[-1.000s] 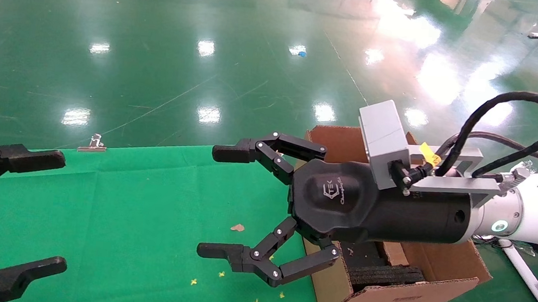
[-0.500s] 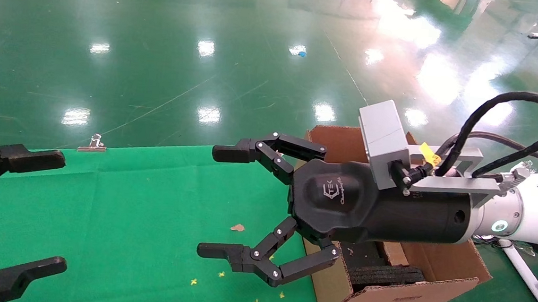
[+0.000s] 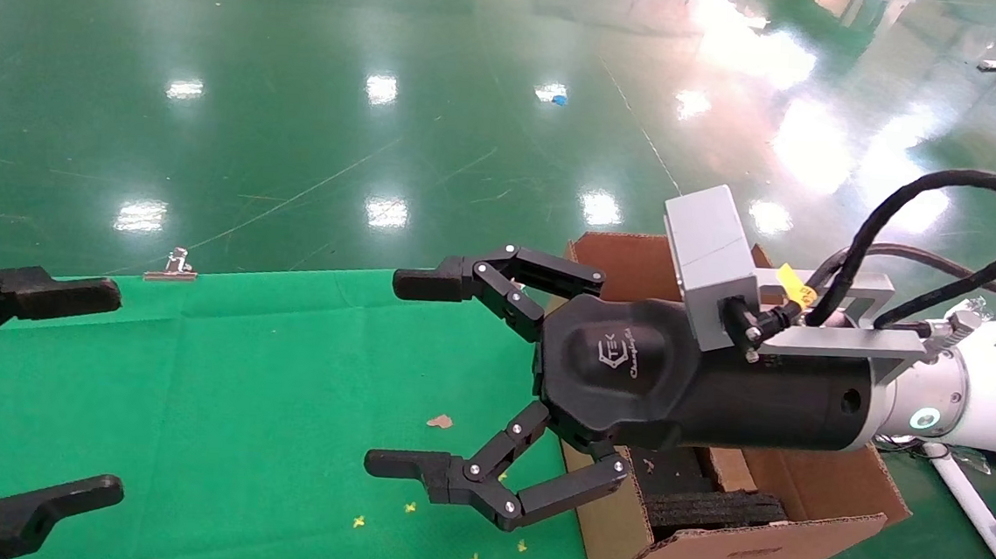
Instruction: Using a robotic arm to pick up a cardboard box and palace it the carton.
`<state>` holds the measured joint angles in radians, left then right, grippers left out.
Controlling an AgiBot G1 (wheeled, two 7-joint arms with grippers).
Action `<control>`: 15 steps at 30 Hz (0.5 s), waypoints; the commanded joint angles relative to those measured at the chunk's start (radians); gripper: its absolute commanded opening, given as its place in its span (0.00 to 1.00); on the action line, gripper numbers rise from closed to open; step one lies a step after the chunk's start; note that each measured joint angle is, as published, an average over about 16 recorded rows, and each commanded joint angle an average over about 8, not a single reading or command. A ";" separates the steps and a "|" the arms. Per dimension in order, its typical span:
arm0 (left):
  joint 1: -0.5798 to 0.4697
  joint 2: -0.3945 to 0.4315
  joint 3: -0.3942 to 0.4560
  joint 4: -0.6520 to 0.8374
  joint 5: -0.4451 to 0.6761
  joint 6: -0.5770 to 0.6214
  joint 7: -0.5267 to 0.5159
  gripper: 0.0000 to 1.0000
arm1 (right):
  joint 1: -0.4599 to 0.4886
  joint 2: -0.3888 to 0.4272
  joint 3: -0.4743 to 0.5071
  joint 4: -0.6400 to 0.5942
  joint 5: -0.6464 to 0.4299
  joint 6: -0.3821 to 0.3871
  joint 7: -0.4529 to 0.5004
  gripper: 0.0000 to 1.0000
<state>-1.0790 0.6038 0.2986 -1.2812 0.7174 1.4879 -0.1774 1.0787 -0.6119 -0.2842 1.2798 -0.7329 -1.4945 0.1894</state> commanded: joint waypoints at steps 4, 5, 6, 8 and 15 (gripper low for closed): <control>0.000 0.000 0.000 0.000 0.000 0.000 0.000 1.00 | 0.000 0.000 0.000 0.000 0.000 0.000 0.000 1.00; 0.000 0.000 0.000 0.000 0.000 0.000 0.000 1.00 | 0.000 0.000 0.000 0.000 0.000 0.000 0.000 1.00; 0.000 0.000 0.000 0.000 0.000 0.000 0.000 1.00 | 0.000 0.000 0.000 0.000 0.000 0.000 0.000 1.00; 0.000 0.000 0.000 0.000 0.000 0.000 0.000 1.00 | 0.000 0.000 0.000 0.000 0.000 0.000 0.000 1.00; 0.000 0.000 0.000 0.000 0.000 0.000 0.000 1.00 | 0.000 0.000 0.000 0.000 0.000 0.000 0.000 1.00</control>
<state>-1.0790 0.6038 0.2986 -1.2812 0.7174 1.4879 -0.1774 1.0787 -0.6119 -0.2842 1.2798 -0.7330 -1.4945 0.1894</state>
